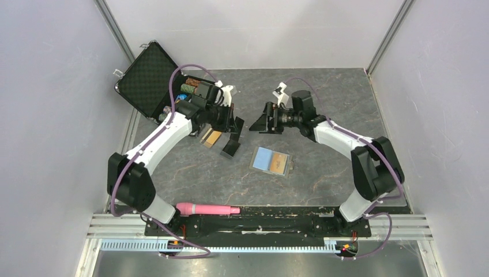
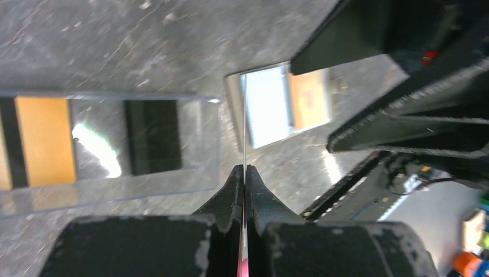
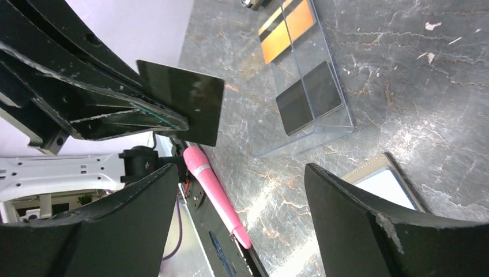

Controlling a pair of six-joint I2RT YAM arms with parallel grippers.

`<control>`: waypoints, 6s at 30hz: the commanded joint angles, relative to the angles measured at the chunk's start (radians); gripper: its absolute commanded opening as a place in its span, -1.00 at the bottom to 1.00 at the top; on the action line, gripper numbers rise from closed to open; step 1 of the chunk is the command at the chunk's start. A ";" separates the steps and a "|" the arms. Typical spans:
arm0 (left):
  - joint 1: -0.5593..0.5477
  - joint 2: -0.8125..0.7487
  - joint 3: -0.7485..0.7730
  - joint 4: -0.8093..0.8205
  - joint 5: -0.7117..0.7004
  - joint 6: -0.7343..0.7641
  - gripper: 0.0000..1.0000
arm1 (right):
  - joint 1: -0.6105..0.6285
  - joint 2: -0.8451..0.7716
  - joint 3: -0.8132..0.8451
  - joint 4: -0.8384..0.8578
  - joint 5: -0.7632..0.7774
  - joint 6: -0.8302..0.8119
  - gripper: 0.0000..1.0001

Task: Put the credit cards into the card holder
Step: Pick up the credit card from the storage box, then insert the credit card into the card holder.

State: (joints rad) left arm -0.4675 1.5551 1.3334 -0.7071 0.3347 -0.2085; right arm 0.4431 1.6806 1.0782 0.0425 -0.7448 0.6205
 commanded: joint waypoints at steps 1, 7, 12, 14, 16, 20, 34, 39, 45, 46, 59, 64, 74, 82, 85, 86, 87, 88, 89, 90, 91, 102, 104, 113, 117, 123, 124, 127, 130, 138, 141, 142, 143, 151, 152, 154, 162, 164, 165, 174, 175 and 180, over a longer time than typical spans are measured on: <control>0.001 -0.072 -0.051 0.220 0.265 -0.141 -0.95 | -0.041 -0.096 -0.107 0.291 -0.116 0.116 0.66; 0.001 -0.115 -0.150 0.563 0.464 -0.339 -0.95 | -0.043 -0.140 -0.192 0.566 -0.191 0.271 0.44; 0.001 -0.093 -0.164 0.638 0.516 -0.396 -0.87 | -0.043 -0.133 -0.237 0.826 -0.220 0.438 -0.18; 0.001 -0.098 -0.173 0.640 0.506 -0.395 -0.75 | -0.043 -0.127 -0.249 0.903 -0.223 0.489 -0.63; 0.001 -0.100 -0.177 0.630 0.493 -0.391 -0.50 | -0.043 -0.126 -0.257 0.929 -0.219 0.506 -1.00; 0.002 -0.115 -0.192 0.597 0.447 -0.370 -0.02 | -0.047 -0.127 -0.273 0.929 -0.222 0.500 -1.00; 0.035 -0.153 -0.229 0.540 0.331 -0.336 0.37 | -0.111 -0.214 -0.320 0.367 -0.150 0.121 -1.00; 0.030 -0.098 -0.212 0.484 0.336 -0.317 0.35 | -0.145 -0.236 -0.337 0.179 -0.093 0.016 -1.00; -0.041 0.092 -0.150 0.288 0.271 -0.212 0.28 | -0.192 -0.241 -0.367 0.011 -0.040 -0.076 -1.00; -0.057 0.127 -0.138 0.262 0.243 -0.199 0.28 | -0.197 -0.240 -0.368 -0.017 -0.031 -0.090 -1.00; -0.154 0.360 -0.024 0.129 0.014 -0.144 0.34 | -0.219 -0.228 -0.354 -0.173 0.018 -0.193 -1.00; -0.165 0.408 -0.039 0.164 0.094 -0.170 0.37 | -0.227 -0.225 -0.359 -0.205 0.053 -0.215 -1.00; -0.213 0.472 0.039 0.145 0.270 -0.186 0.04 | -0.268 -0.229 -0.377 -0.218 0.033 -0.218 -1.00; -0.227 0.503 0.092 0.145 0.322 -0.206 -0.04 | -0.323 -0.219 -0.409 -0.216 -0.011 -0.237 -1.00; -0.227 0.480 0.099 0.089 0.212 -0.178 -0.04 | -0.325 -0.175 -0.409 -0.208 -0.056 -0.258 -1.00; -0.227 0.475 0.105 0.060 0.163 -0.164 -0.07 | -0.324 -0.162 -0.412 -0.207 -0.064 -0.260 -1.00; -0.228 0.473 0.110 0.033 0.122 -0.147 -0.08 | -0.324 -0.152 -0.415 -0.204 -0.069 -0.262 -1.00; -0.227 0.471 0.112 0.017 0.091 -0.133 -0.09 | -0.323 -0.147 -0.418 -0.200 -0.067 -0.262 -1.00; -0.228 0.473 0.109 0.003 0.074 -0.124 -0.12 | -0.324 -0.145 -0.420 -0.197 -0.064 -0.260 -1.00; -0.227 0.479 0.109 -0.006 0.067 -0.114 -0.15 | -0.324 -0.143 -0.424 -0.192 -0.062 -0.257 -1.00; -0.227 0.486 0.109 -0.014 0.066 -0.106 -0.23 | -0.324 -0.141 -0.428 -0.178 -0.069 -0.250 -1.00; -0.244 0.535 0.100 -0.026 0.061 -0.088 -0.66 | -0.323 -0.093 -0.514 -0.011 -0.136 -0.162 -1.00; -0.249 0.541 0.101 -0.028 0.059 -0.086 -0.70 | -0.323 -0.086 -0.512 0.002 -0.139 -0.160 -1.00; -0.256 0.558 0.099 -0.040 0.043 -0.077 -0.83 | -0.322 -0.058 -0.487 0.026 -0.171 -0.153 -1.00; -0.260 0.561 0.098 -0.040 0.040 -0.075 -0.87 | -0.322 -0.035 -0.475 0.025 -0.180 -0.156 -1.00; -0.263 0.571 0.105 -0.050 0.037 -0.068 -0.88 | -0.319 0.000 -0.446 0.028 -0.182 -0.156 -1.00; -0.265 0.571 0.106 -0.051 0.034 -0.066 -0.89 | -0.318 0.004 -0.439 0.031 -0.182 -0.153 -1.00; -0.266 0.573 0.105 -0.051 0.031 -0.066 -0.89 | -0.311 0.020 -0.422 0.035 -0.183 -0.152 -1.00; -0.268 0.576 0.106 -0.050 0.031 -0.064 -0.90 | -0.298 0.040 -0.416 0.050 -0.188 -0.145 -1.00; -0.271 0.581 0.112 -0.054 0.032 -0.063 -0.92 | -0.271 0.077 -0.410 0.064 -0.185 -0.145 -1.00; -0.272 0.582 0.113 -0.055 0.032 -0.062 -0.93 | -0.260 0.088 -0.413 0.084 -0.183 -0.136 -1.00; -0.272 0.582 0.113 -0.056 0.032 -0.062 -0.93 | -0.257 0.091 -0.412 0.090 -0.182 -0.133 -1.00; -0.273 0.583 0.115 -0.058 0.031 -0.060 -0.93 | -0.255 0.094 -0.412 0.096 -0.179 -0.131 -1.00; -0.275 0.582 0.118 -0.059 0.029 -0.060 -0.94 | -0.242 0.114 -0.409 0.117 -0.174 -0.112 -1.00; -0.275 0.583 0.118 -0.058 0.029 -0.060 -0.94 | -0.241 0.114 -0.409 0.116 -0.174 -0.108 -1.00; -0.275 0.582 0.119 -0.060 0.029 -0.060 -0.94 | -0.240 0.115 -0.409 0.127 -0.174 -0.098 -1.00; -0.276 0.586 0.127 -0.066 0.027 -0.058 -0.96 | -0.197 0.139 -0.394 0.122 -0.181 -0.089 -1.00; -0.276 0.586 0.129 -0.066 0.026 -0.058 -0.96 | -0.186 0.137 -0.391 0.119 -0.177 -0.089 -1.00; -0.276 0.587 0.131 -0.066 0.026 -0.060 -0.96 | -0.180 0.137 -0.388 0.116 -0.176 -0.090 -1.00; -0.278 0.588 0.136 -0.066 0.027 -0.063 -0.95 | -0.107 0.144 -0.319 0.021 -0.121 -0.126 -0.67; -0.279 0.586 0.136 -0.066 0.026 -0.063 -0.95 | -0.107 0.137 -0.315 -0.003 -0.104 -0.135 -0.61; -0.278 0.583 0.138 -0.066 0.025 -0.066 -0.96 | -0.104 0.104 -0.260 -0.164 -0.020 -0.208 -0.24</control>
State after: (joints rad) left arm -0.7292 2.0987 1.4635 -0.8192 0.4198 -0.3283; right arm 0.3172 1.8145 0.7696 0.0231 -0.8635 0.4984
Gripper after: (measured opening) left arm 0.033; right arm 0.320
